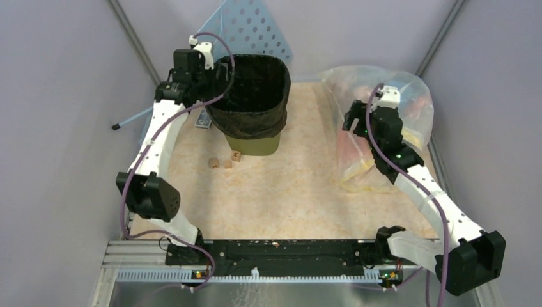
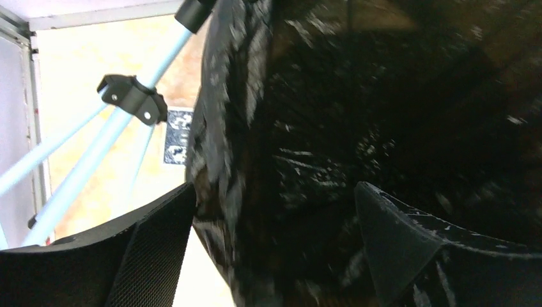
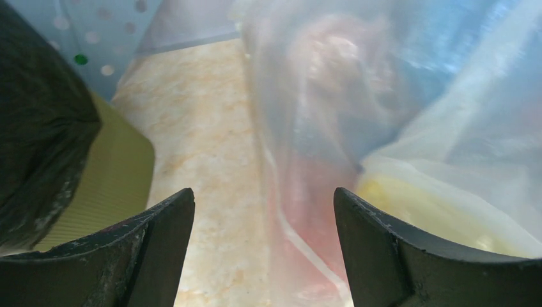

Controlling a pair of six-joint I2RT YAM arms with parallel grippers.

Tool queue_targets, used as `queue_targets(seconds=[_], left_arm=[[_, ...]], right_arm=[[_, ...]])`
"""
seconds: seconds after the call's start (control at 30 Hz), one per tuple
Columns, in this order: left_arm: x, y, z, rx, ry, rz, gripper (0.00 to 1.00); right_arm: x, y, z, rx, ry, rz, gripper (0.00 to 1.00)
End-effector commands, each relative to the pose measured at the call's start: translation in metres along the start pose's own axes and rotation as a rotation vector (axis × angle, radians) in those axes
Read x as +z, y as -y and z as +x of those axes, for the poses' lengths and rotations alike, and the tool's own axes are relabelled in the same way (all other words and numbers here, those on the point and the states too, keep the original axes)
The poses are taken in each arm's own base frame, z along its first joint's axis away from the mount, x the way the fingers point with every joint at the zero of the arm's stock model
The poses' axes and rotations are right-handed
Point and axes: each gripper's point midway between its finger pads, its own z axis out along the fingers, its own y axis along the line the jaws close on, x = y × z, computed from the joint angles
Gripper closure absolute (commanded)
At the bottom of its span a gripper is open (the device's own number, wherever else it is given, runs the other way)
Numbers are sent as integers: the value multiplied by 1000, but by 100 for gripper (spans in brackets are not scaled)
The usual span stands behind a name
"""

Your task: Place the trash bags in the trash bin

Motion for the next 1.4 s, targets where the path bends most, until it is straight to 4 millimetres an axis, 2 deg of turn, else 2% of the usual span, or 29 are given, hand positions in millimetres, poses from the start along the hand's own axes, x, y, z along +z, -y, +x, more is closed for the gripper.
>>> queue_targets(seconds=[0.0, 0.07, 0.1, 0.2, 0.33, 0.5, 0.6, 0.73, 0.83, 0.97, 1.03, 1.13, 1.27, 1.37], left_arm=[[-71, 20, -38, -19, 210, 99, 1], [-93, 20, -37, -29, 272, 95, 1], [-103, 19, -36, -36, 308, 92, 1], [-129, 14, -19, -76, 393, 69, 1], [-140, -4, 33, -188, 422, -16, 1], [-134, -24, 105, -339, 416, -112, 1], [-129, -39, 137, -435, 412, -195, 1], [-110, -49, 167, -486, 370, -254, 1], [-88, -43, 184, -511, 338, -220, 1], [-70, -22, 180, -437, 390, -75, 1], [-65, -18, 176, -411, 426, -41, 1], [-60, -24, 177, -372, 453, -72, 1], [-56, -38, 182, -302, 481, -148, 1], [-53, -38, 185, -210, 492, -145, 1]], right_arm=[[-17, 17, -24, 86, 166, -8, 21], [-27, 22, -23, 63, 222, -19, 21], [-30, 25, -15, 44, 235, -27, 21], [-43, 29, -12, 26, 287, -44, 21], [-45, 32, 12, -57, 234, -63, 20], [-44, 39, 42, -79, 199, -67, 19], [-45, 42, 55, -85, 225, -75, 18], [-49, 48, 66, -131, 292, -85, 16], [-53, 50, 72, -170, 348, -105, 16], [-57, 48, 78, -265, 446, -145, 16], [-55, 57, 76, -258, 486, -93, 16], [-40, 73, 81, -277, 447, 1, 16], [-13, 98, 97, -262, 359, 93, 16], [-2, 116, 107, -250, 337, 139, 16]])
